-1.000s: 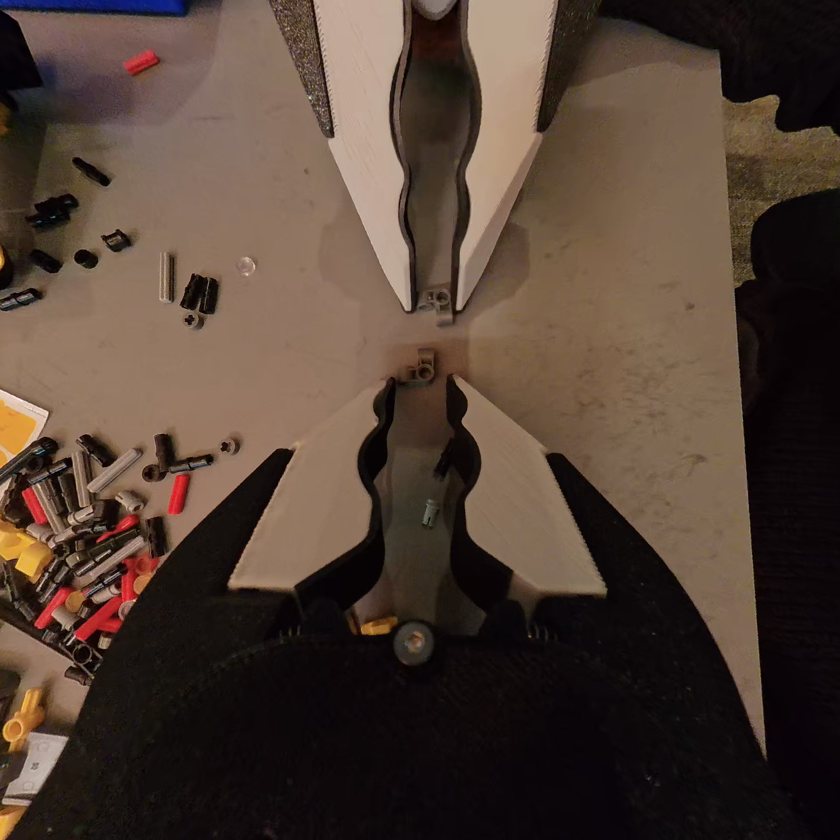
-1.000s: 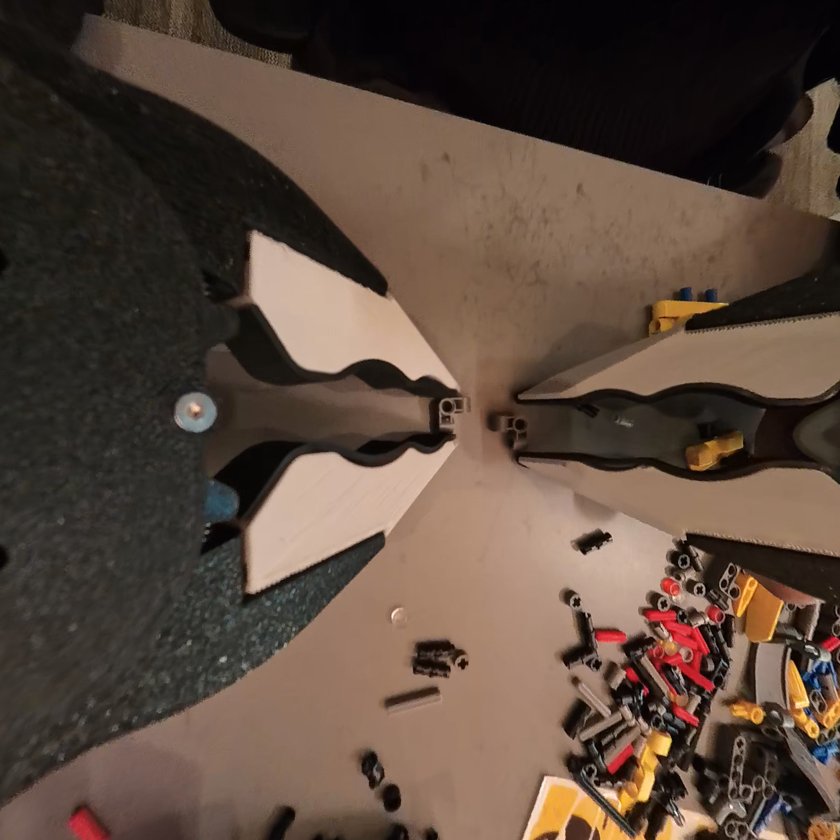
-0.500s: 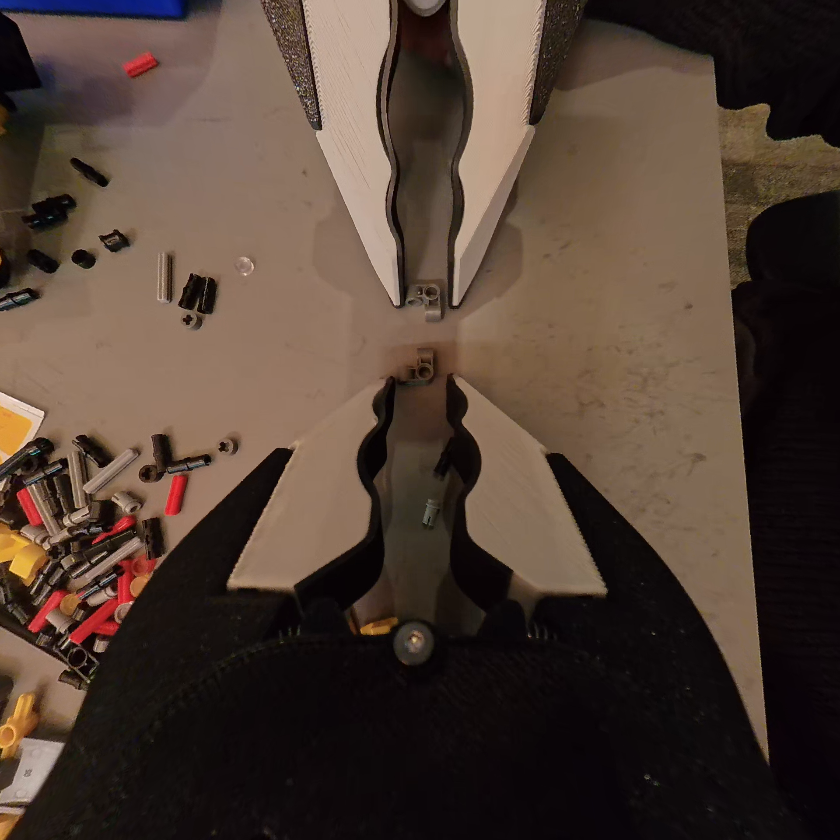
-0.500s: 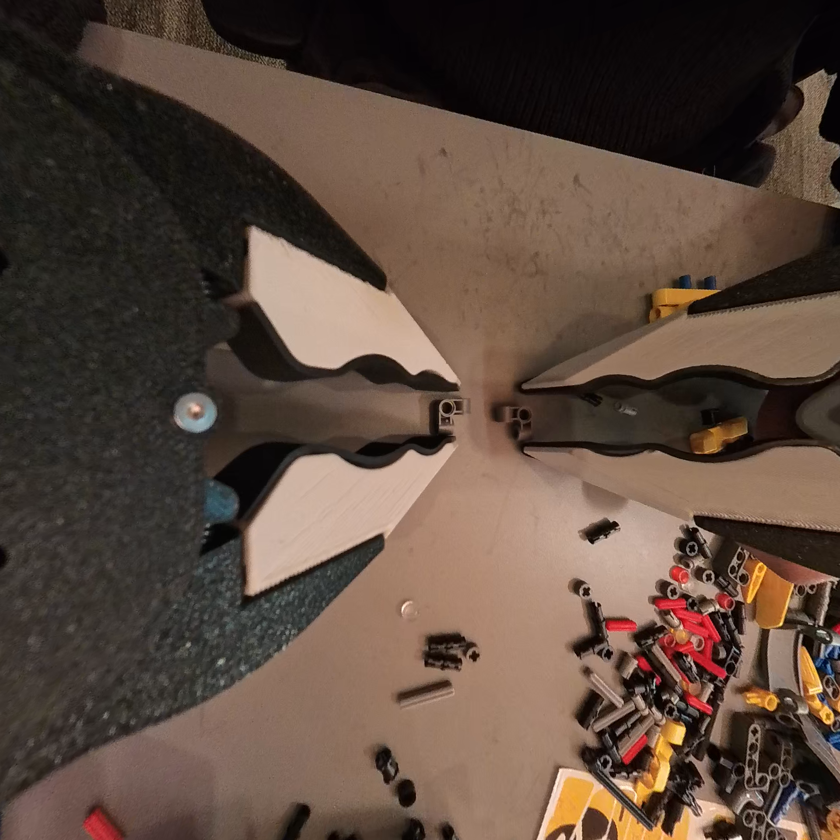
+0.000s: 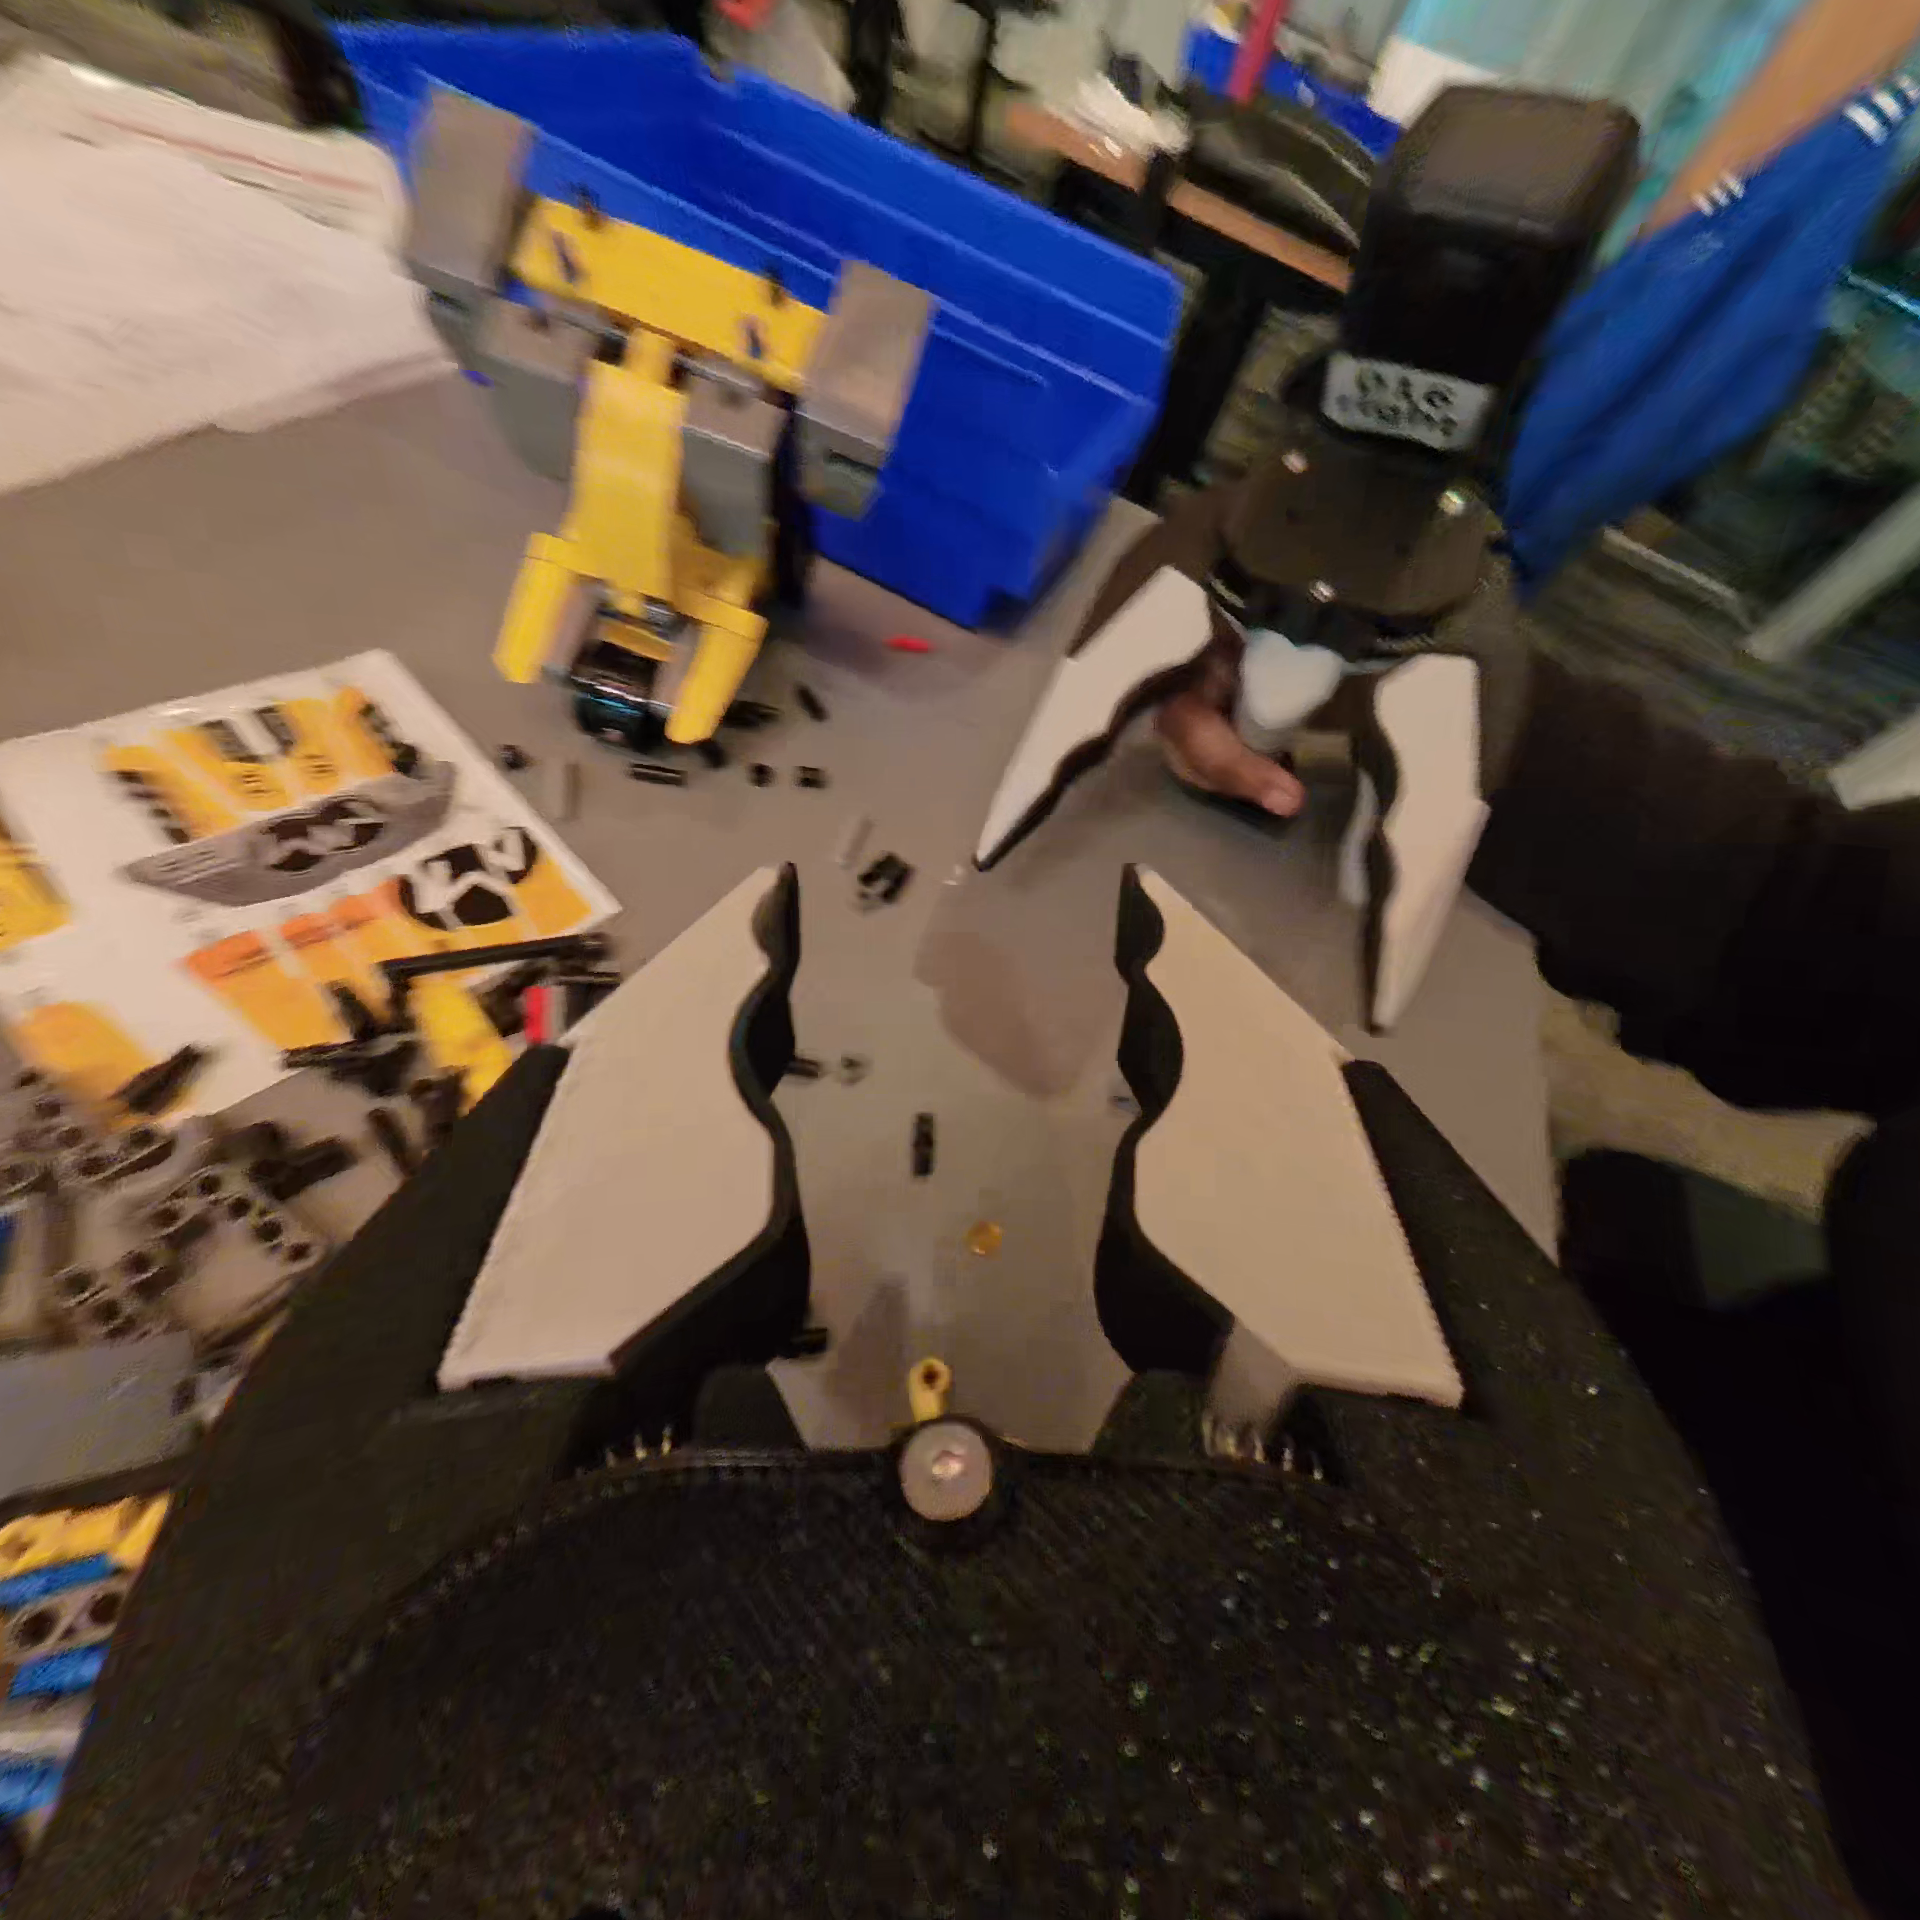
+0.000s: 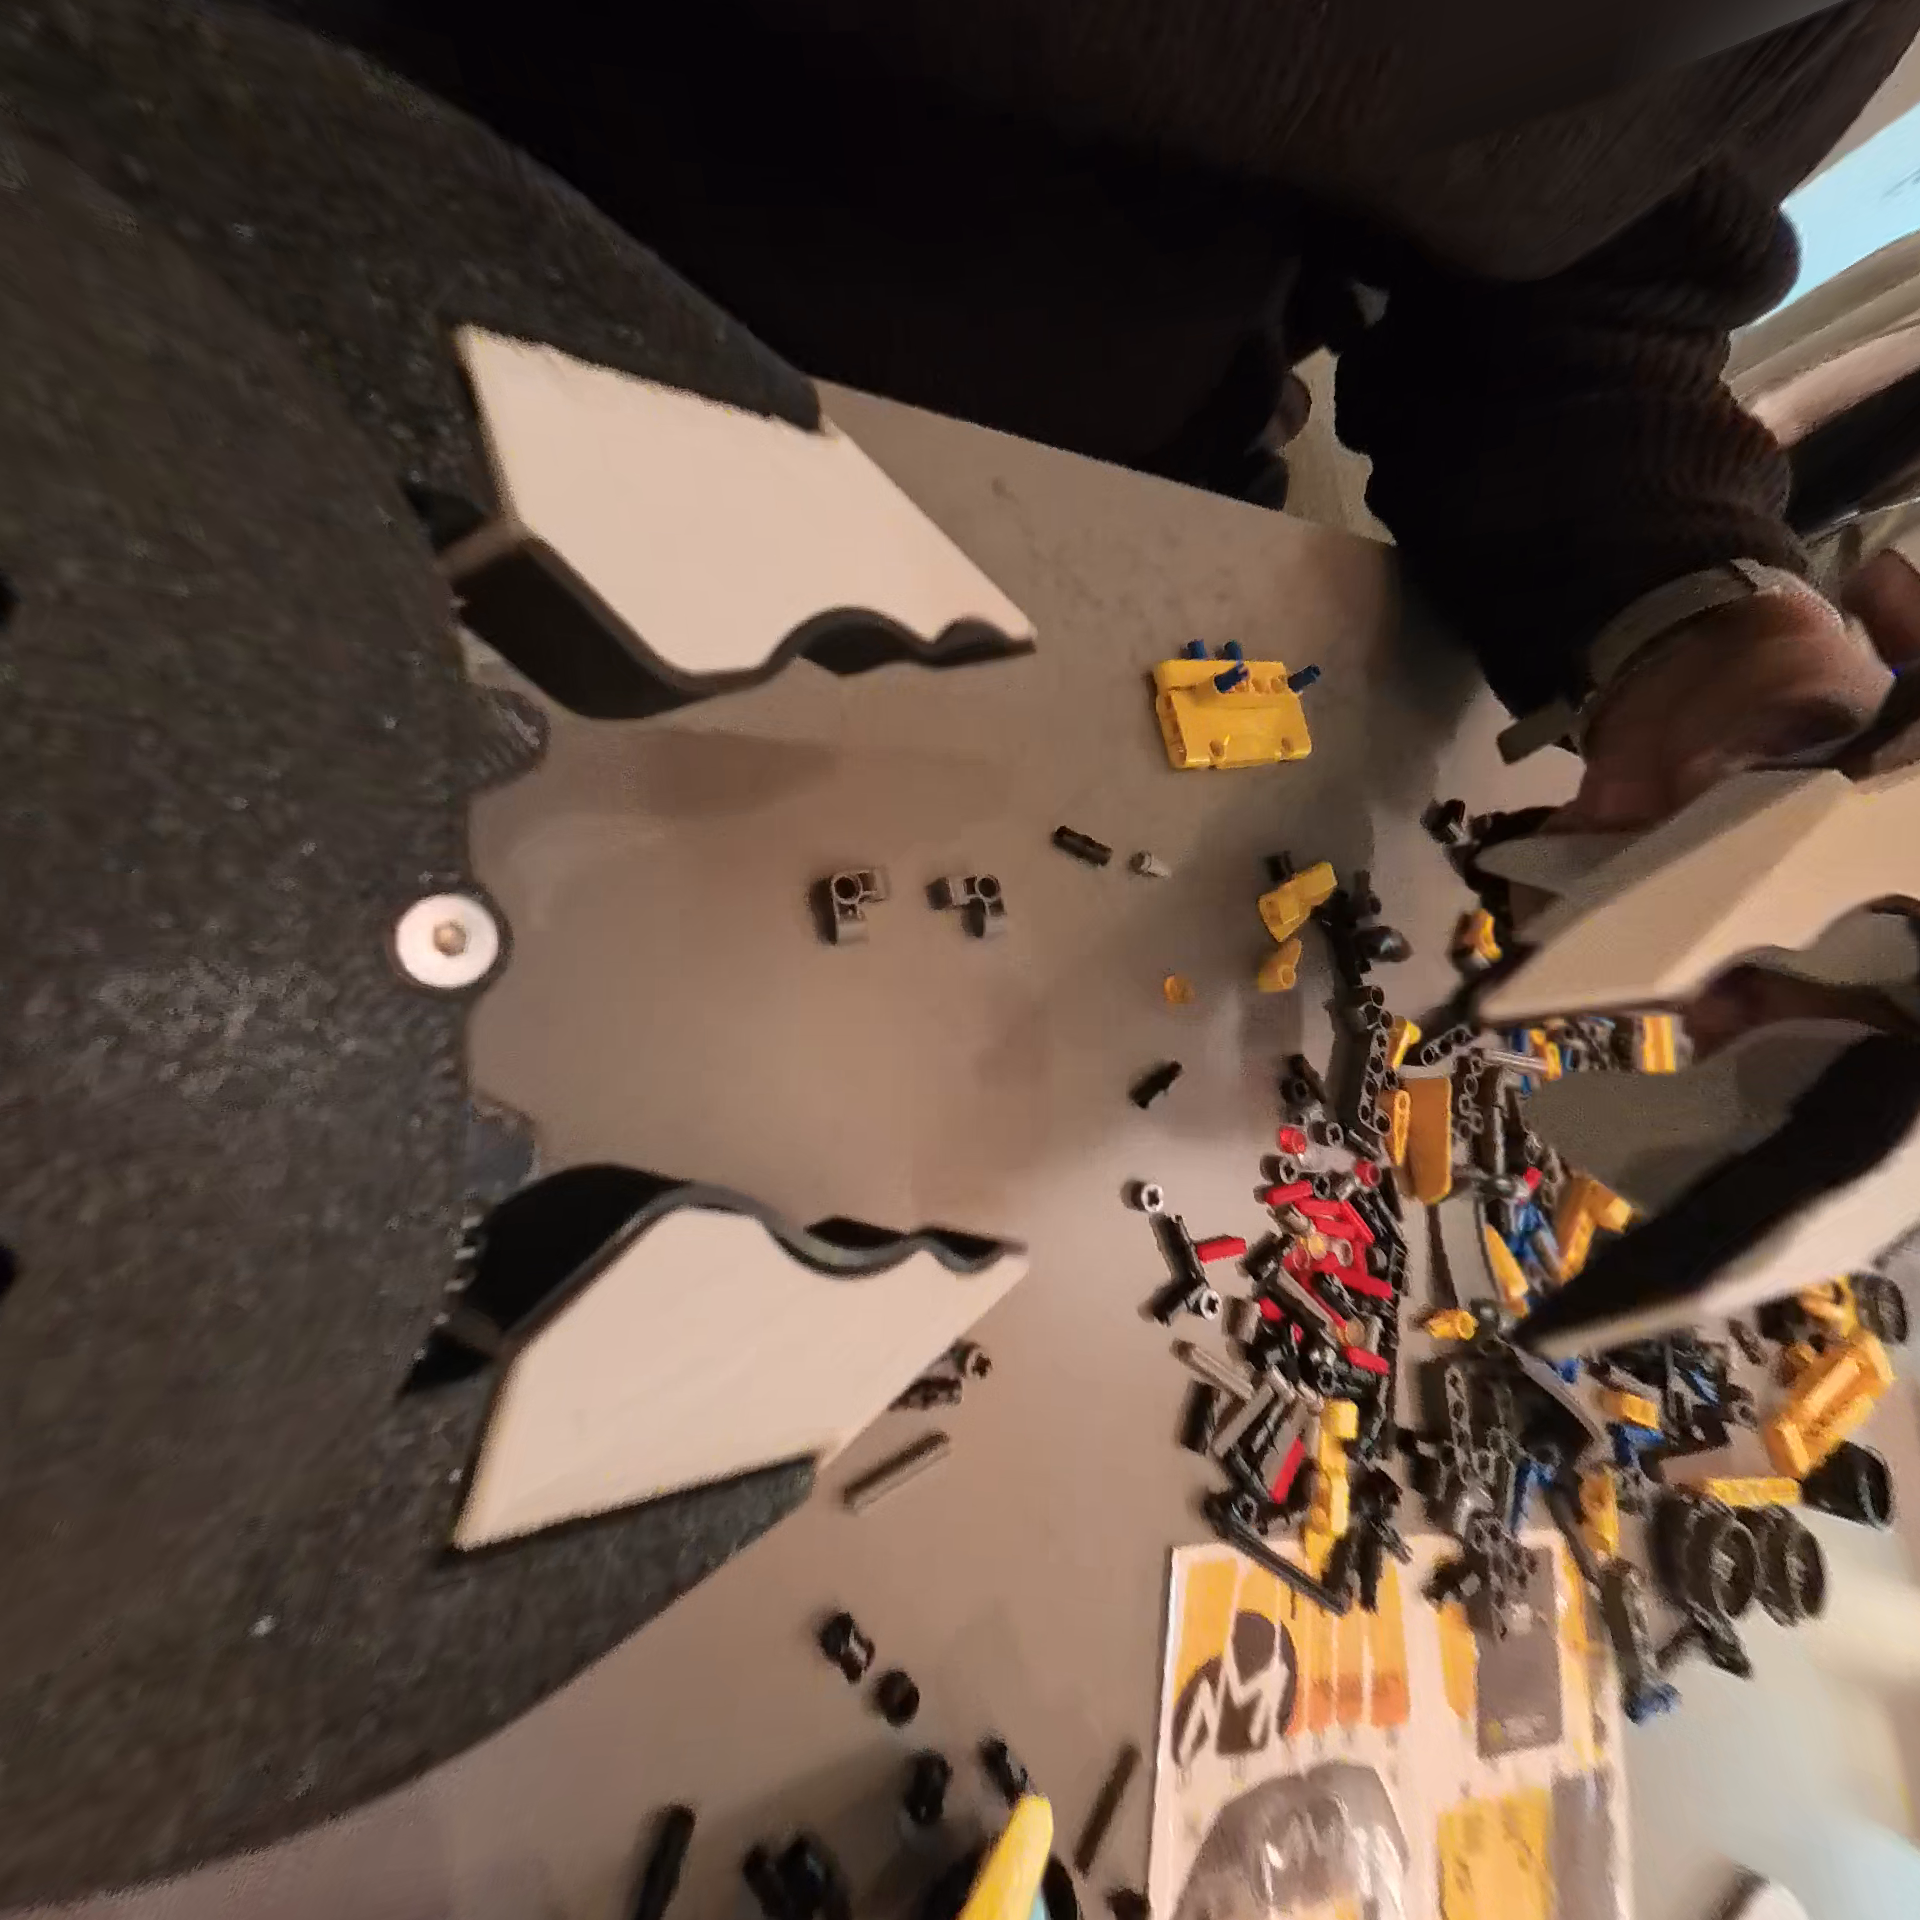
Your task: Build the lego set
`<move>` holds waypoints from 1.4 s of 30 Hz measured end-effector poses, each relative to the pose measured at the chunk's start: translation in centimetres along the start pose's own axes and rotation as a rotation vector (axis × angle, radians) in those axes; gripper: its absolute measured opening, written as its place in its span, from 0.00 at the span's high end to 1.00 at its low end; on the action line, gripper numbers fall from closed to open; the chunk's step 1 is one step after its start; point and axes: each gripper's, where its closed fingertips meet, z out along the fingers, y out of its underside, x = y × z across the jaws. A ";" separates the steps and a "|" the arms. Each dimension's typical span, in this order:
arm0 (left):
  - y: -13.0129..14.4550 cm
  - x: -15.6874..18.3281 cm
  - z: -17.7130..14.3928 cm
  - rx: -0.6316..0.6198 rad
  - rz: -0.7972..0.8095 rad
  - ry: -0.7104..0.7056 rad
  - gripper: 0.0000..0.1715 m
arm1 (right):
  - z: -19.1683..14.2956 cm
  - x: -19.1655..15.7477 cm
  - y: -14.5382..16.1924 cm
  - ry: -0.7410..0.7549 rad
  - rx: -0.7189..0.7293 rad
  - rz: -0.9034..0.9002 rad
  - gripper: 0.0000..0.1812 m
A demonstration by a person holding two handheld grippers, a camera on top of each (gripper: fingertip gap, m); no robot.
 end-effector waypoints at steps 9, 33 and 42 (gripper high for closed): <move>0.2 -2.1 -1.8 0.076 -0.024 -0.088 0.51 | 0.0 1.5 -0.4 0.129 0.004 -0.078 0.33; -1.0 -2.9 -5.7 0.221 0.083 -0.207 0.72 | -5.1 7.5 -3.0 0.450 0.233 -0.031 0.82; -0.3 -2.9 -5.0 0.202 0.070 -0.188 0.74 | -7.2 8.2 -4.2 0.514 0.345 0.002 0.85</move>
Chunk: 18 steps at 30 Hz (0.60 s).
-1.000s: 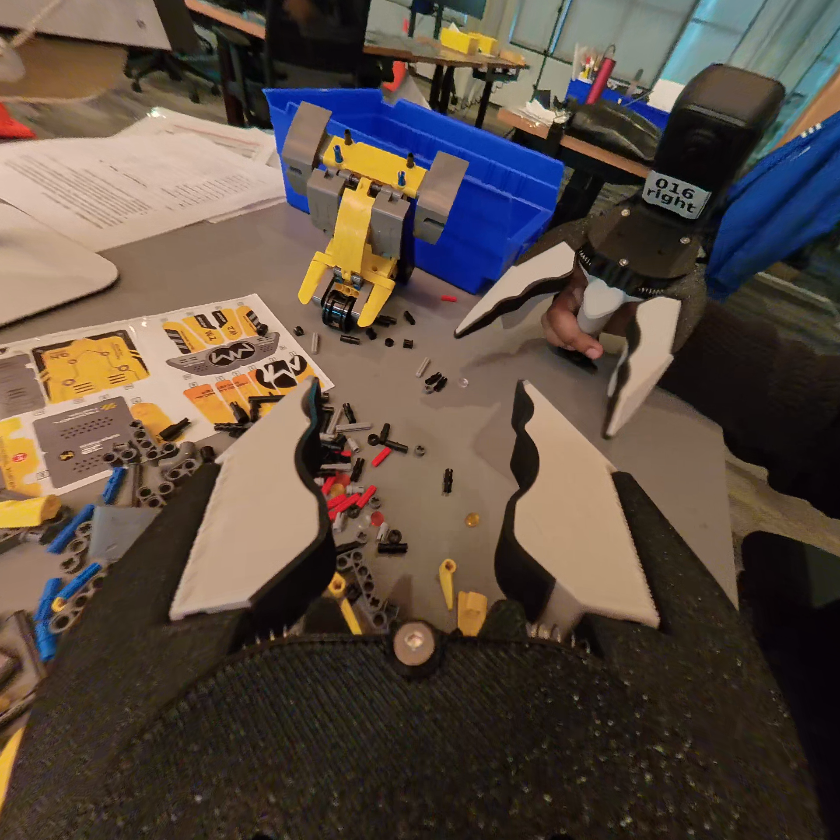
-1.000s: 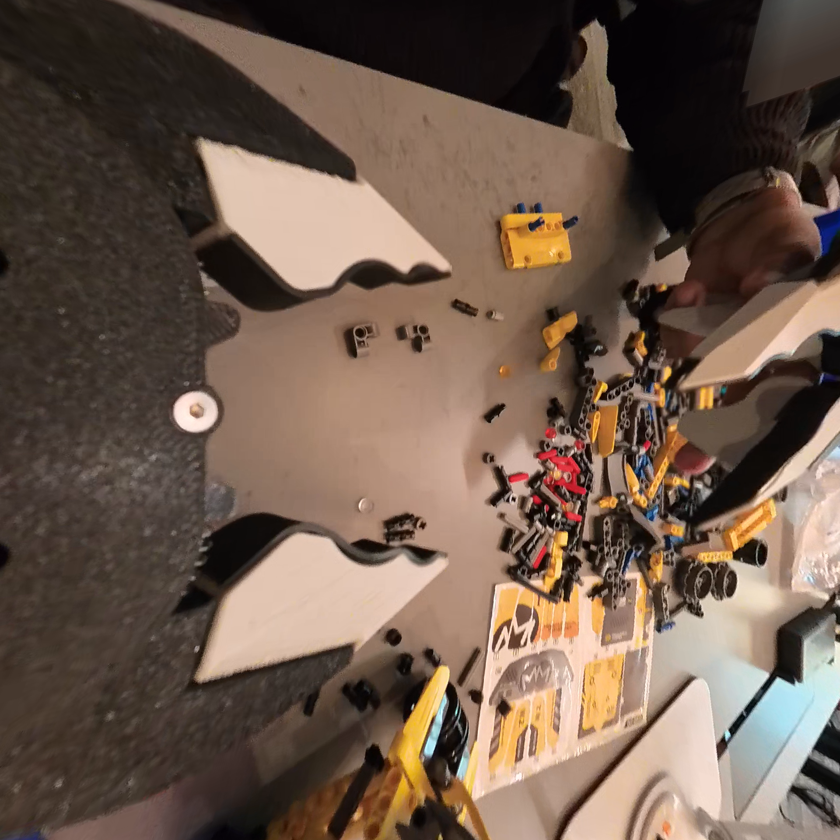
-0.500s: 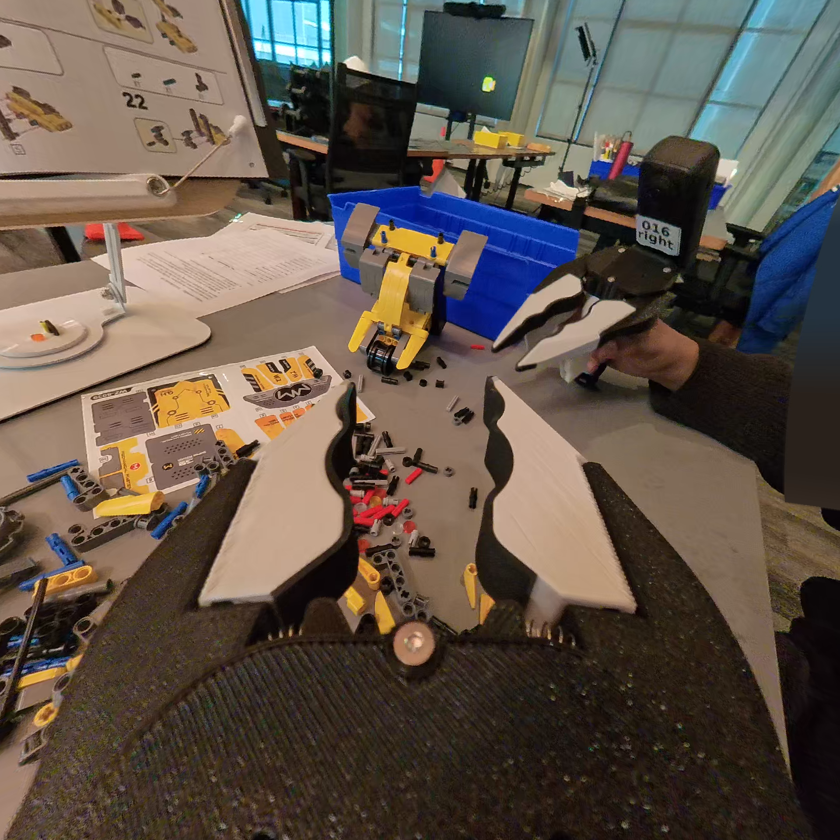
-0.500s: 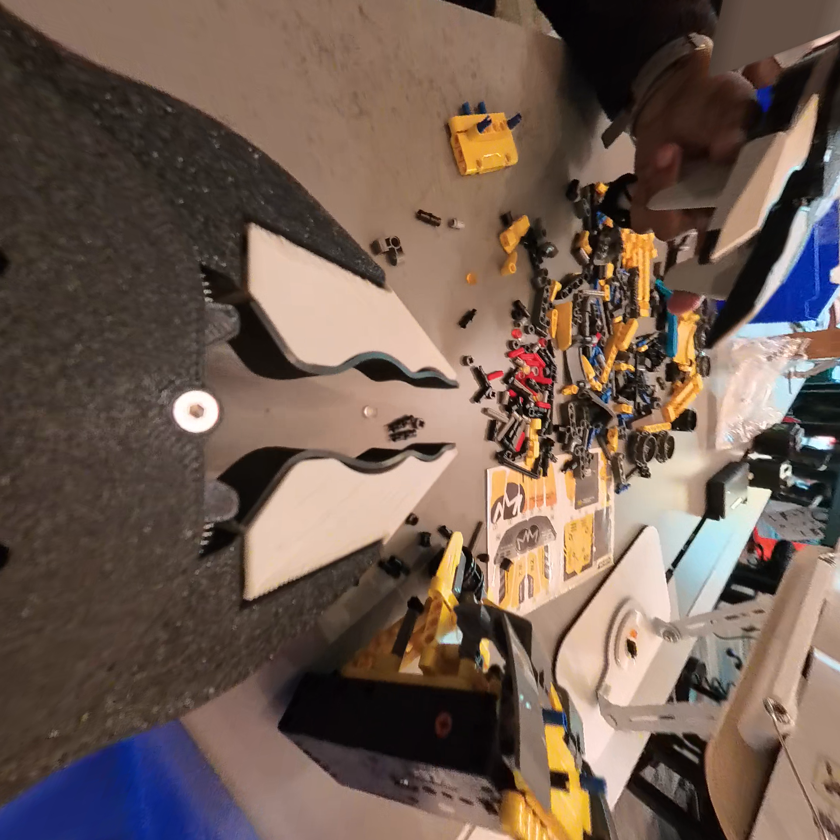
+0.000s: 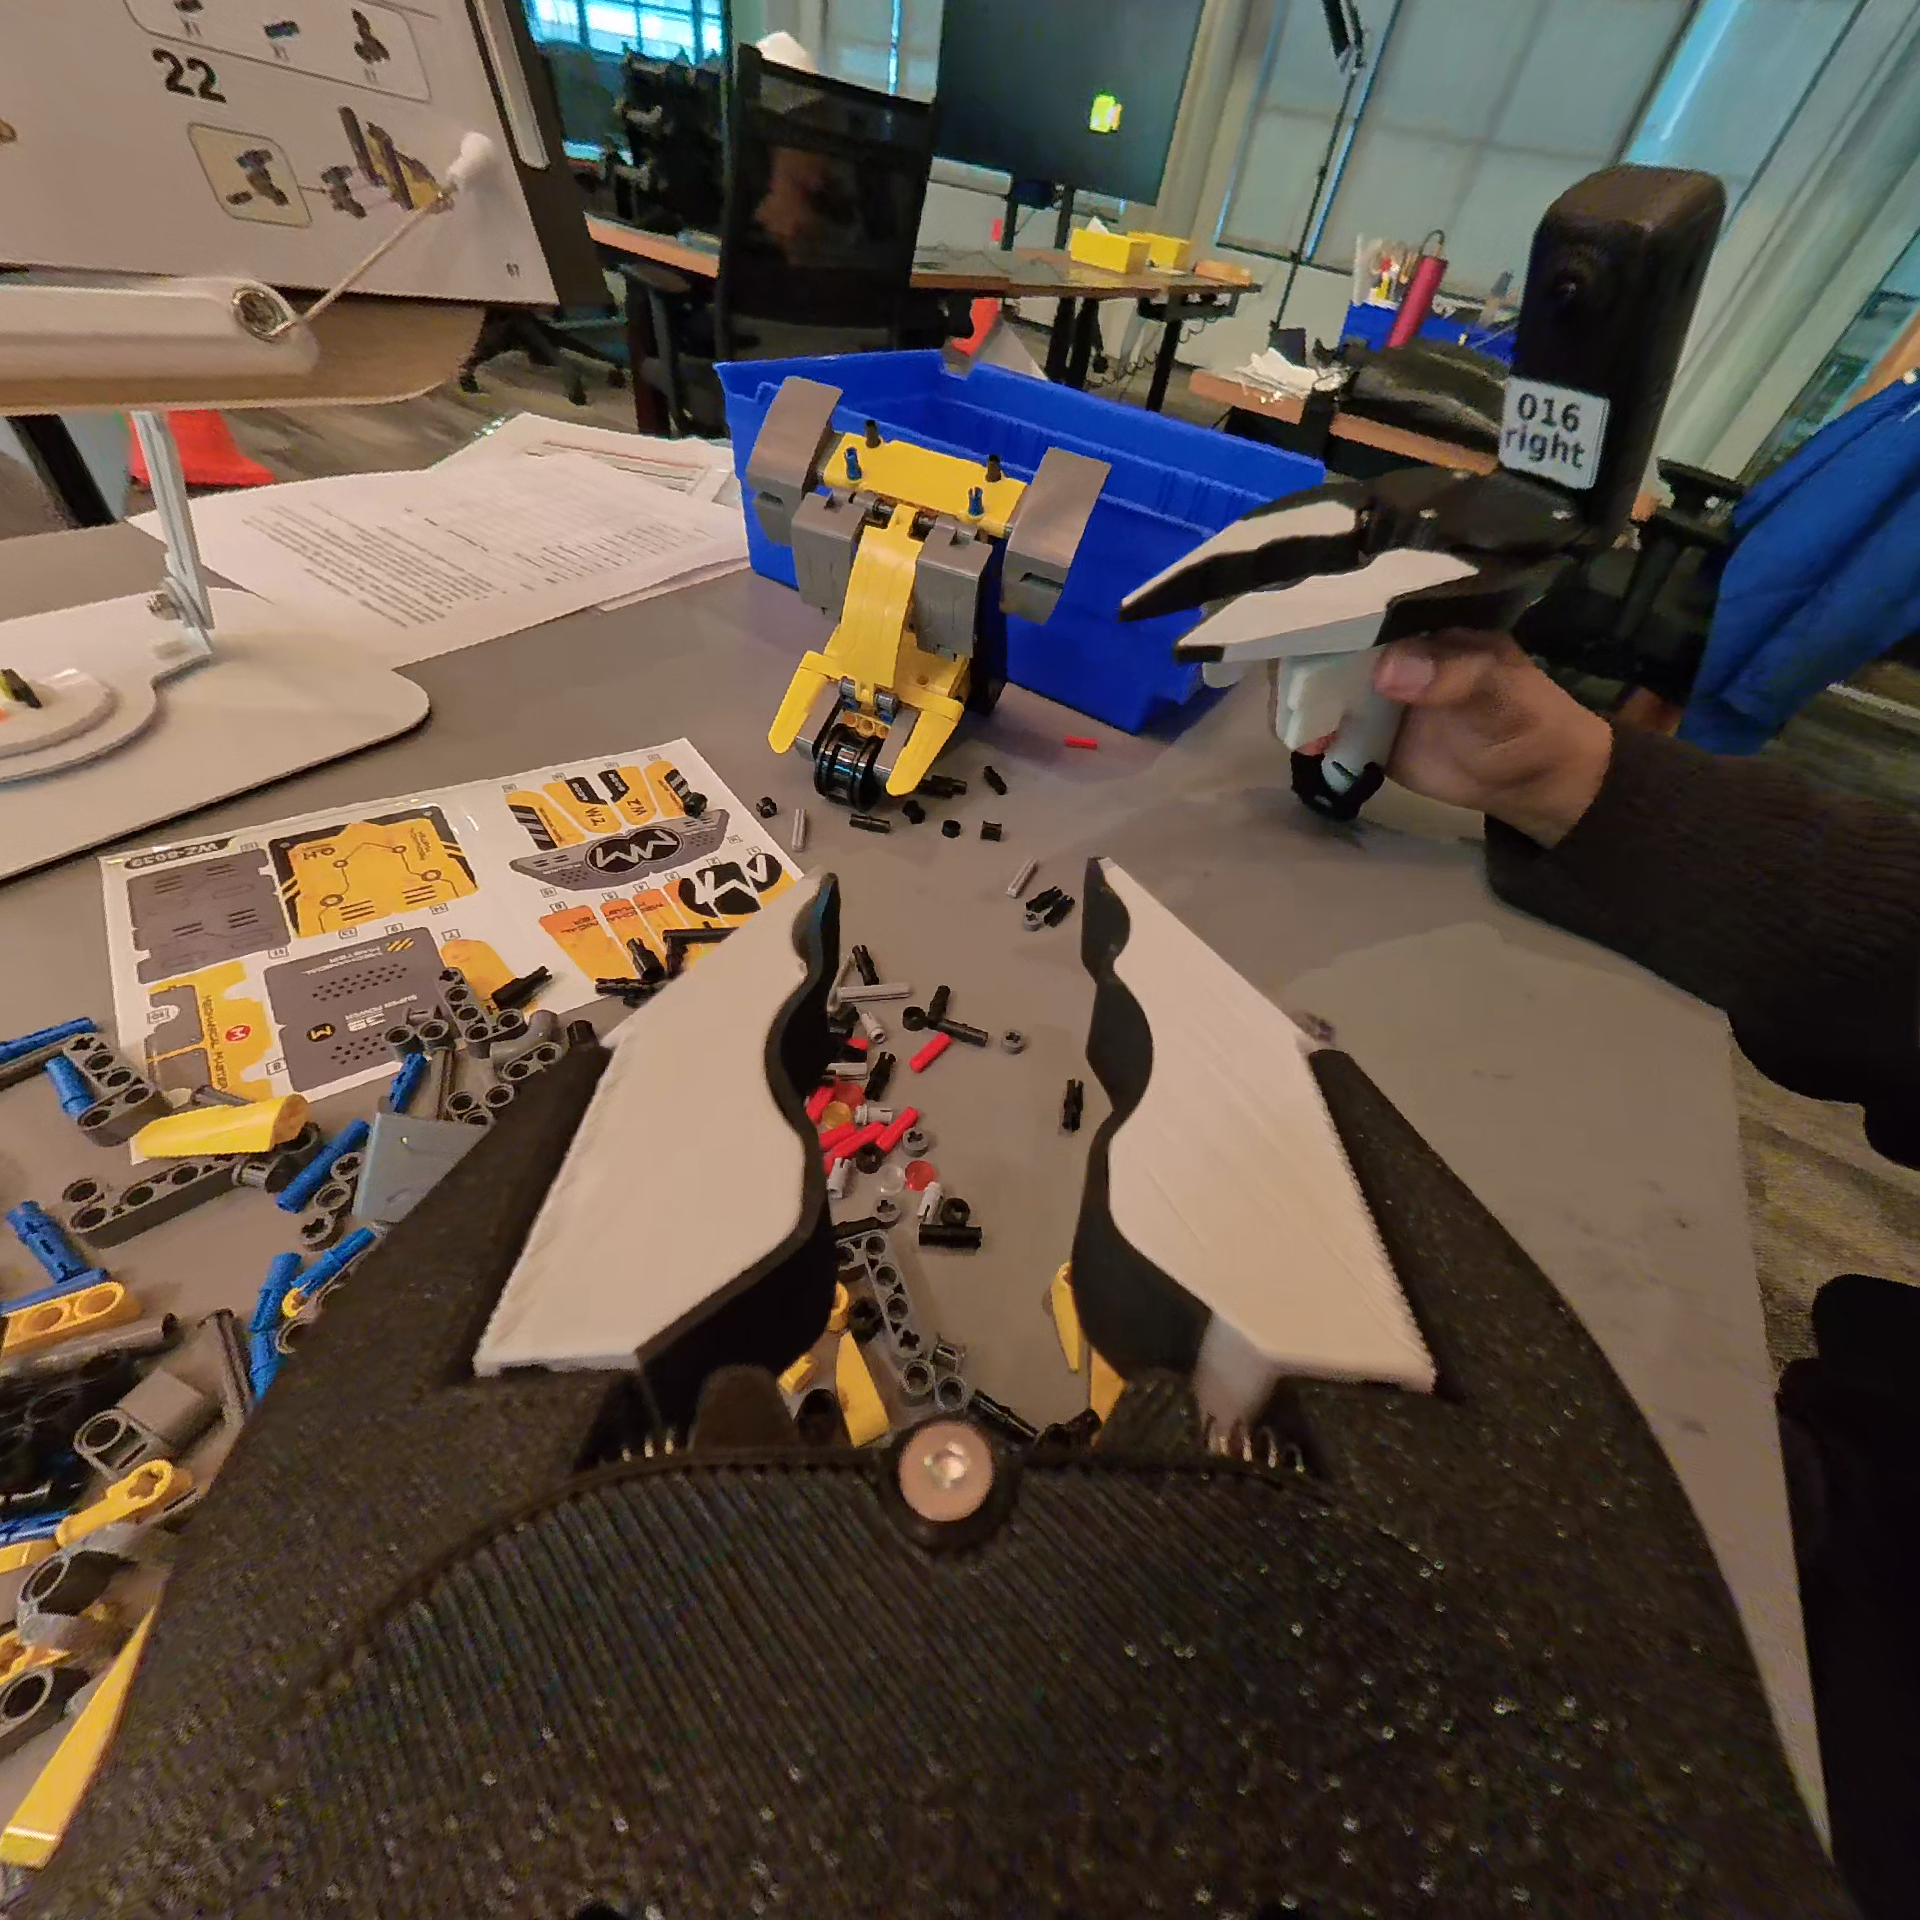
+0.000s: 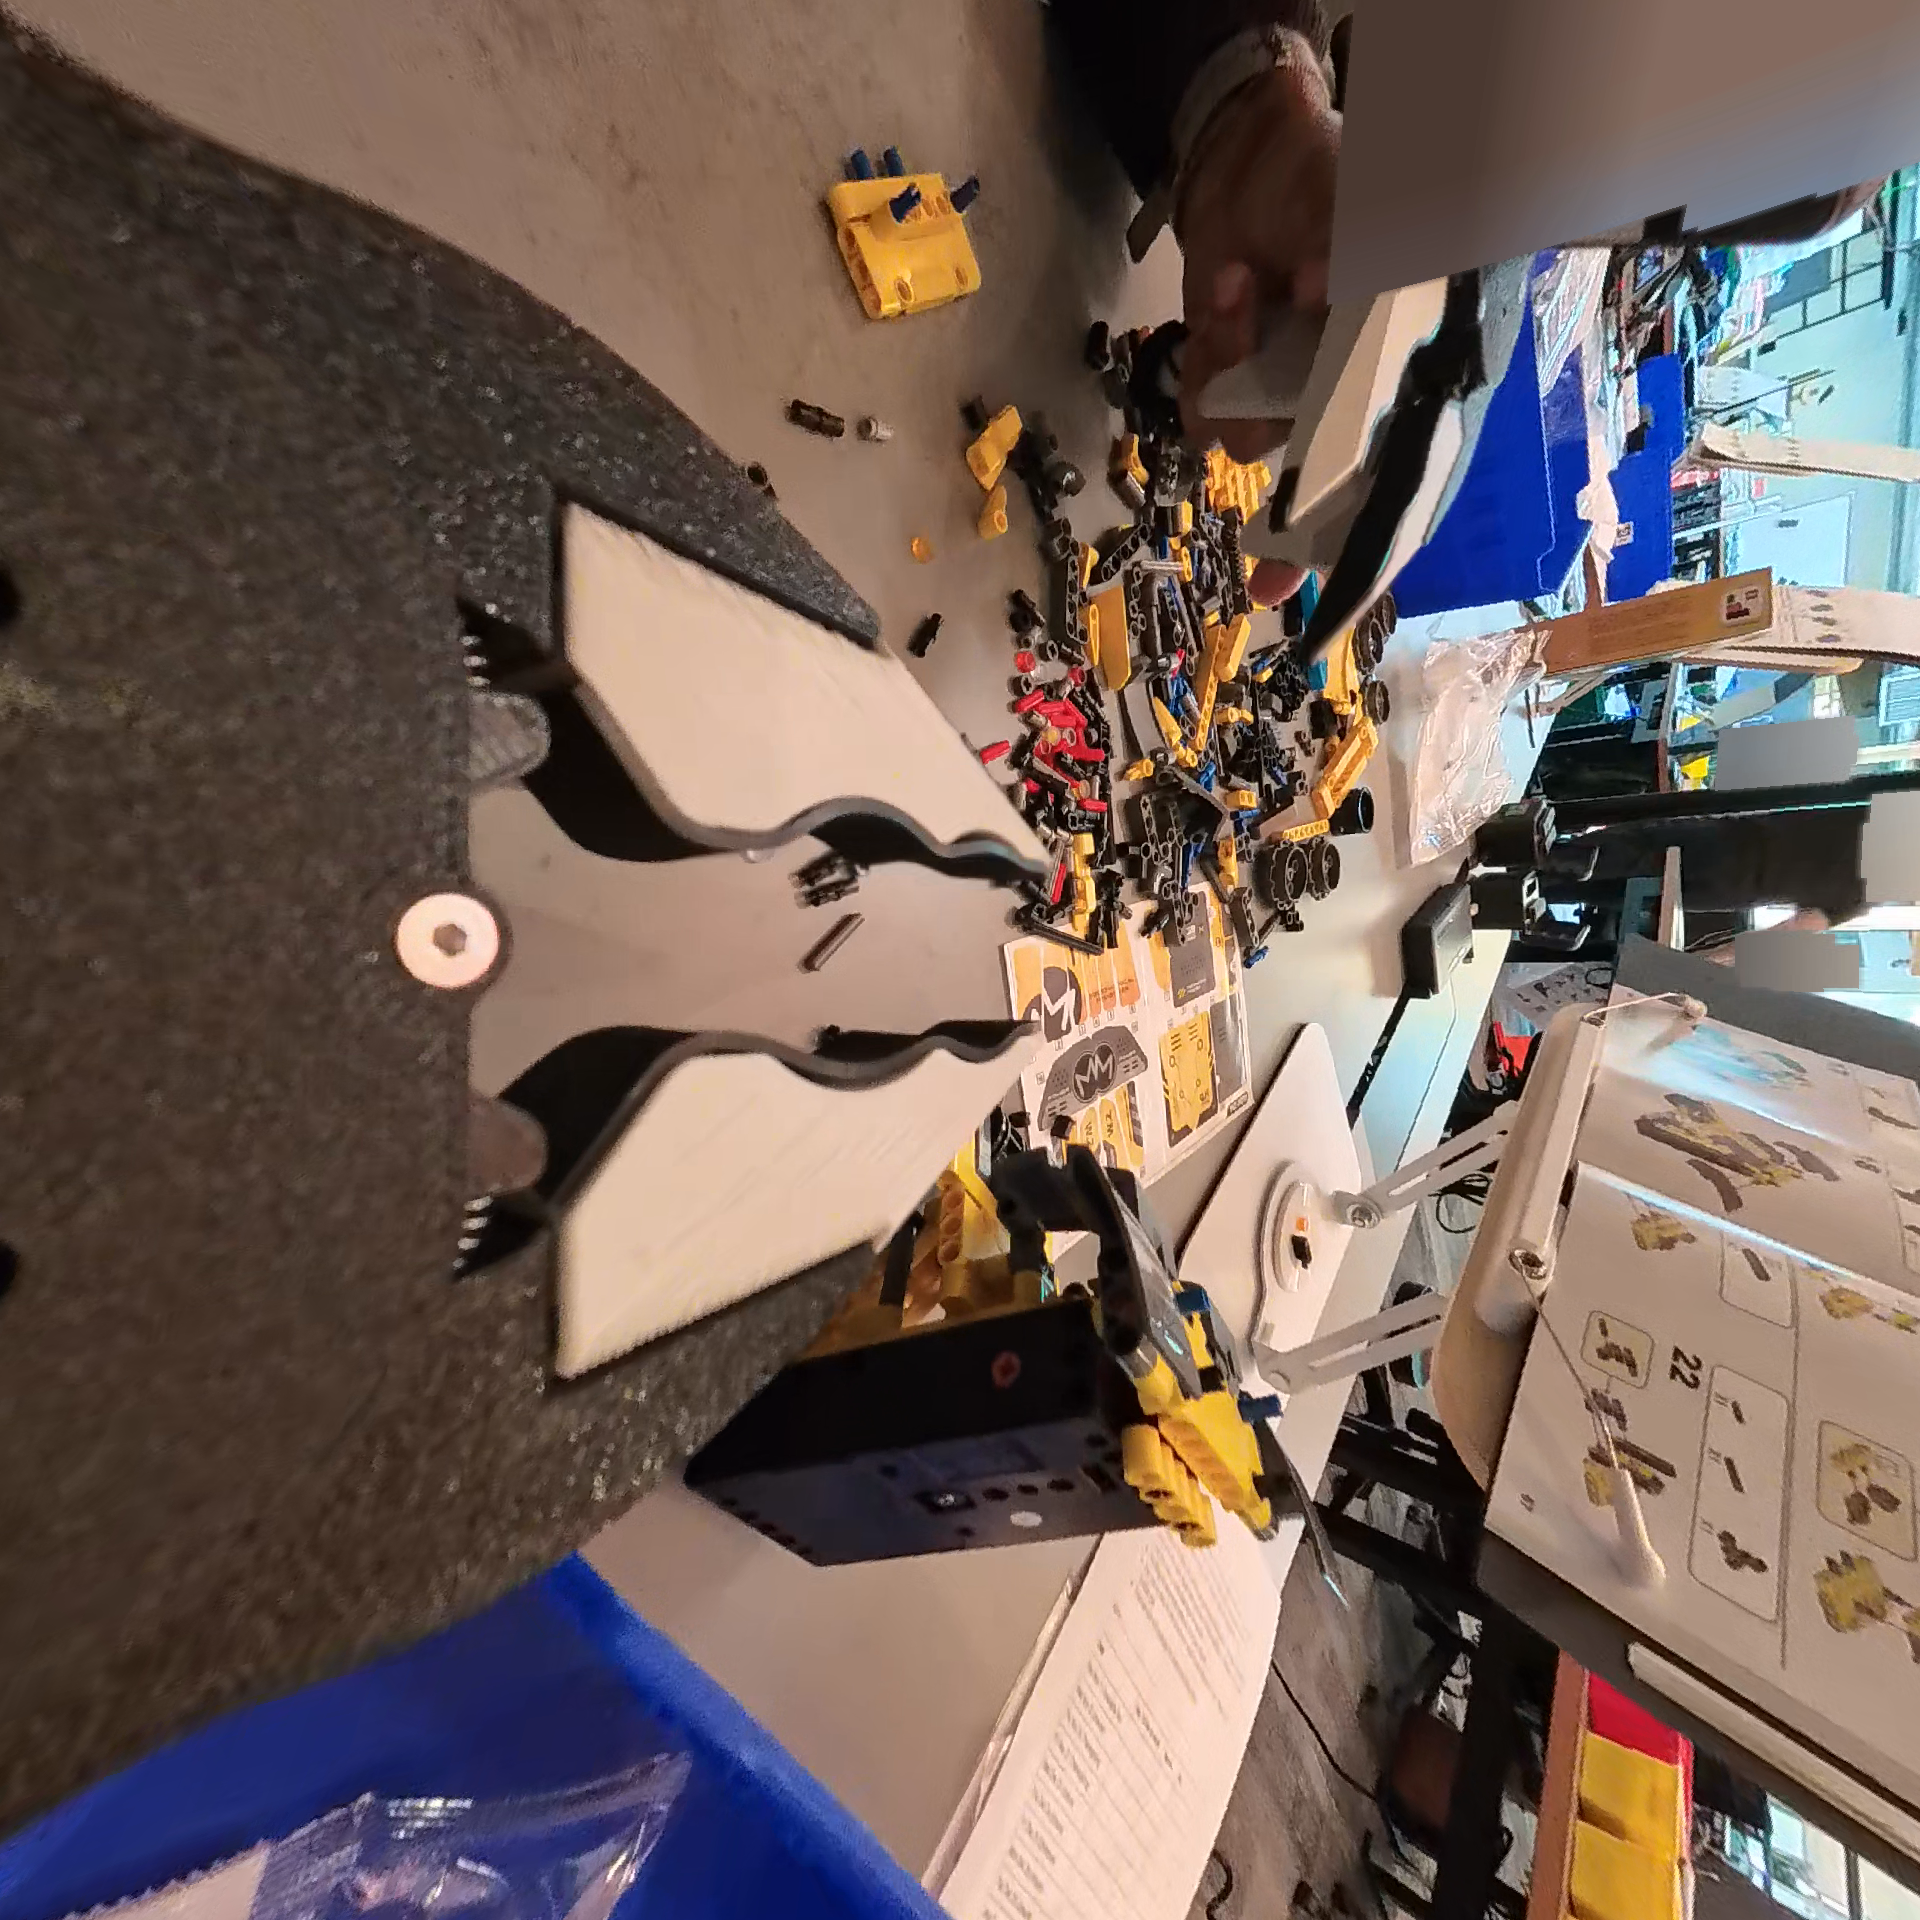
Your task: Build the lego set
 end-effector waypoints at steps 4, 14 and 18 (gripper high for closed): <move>-0.2 0.8 0.0 0.007 -0.031 0.043 0.75 | 0.1 -0.5 0.2 -0.023 -0.010 0.001 0.84; 0.2 1.2 0.2 -0.008 -0.009 0.053 0.75 | 0.5 0.0 0.9 -0.036 -0.024 0.027 0.83; 0.8 0.6 0.4 -0.028 0.028 0.015 0.76 | 0.4 0.3 0.8 -0.022 -0.016 0.035 0.83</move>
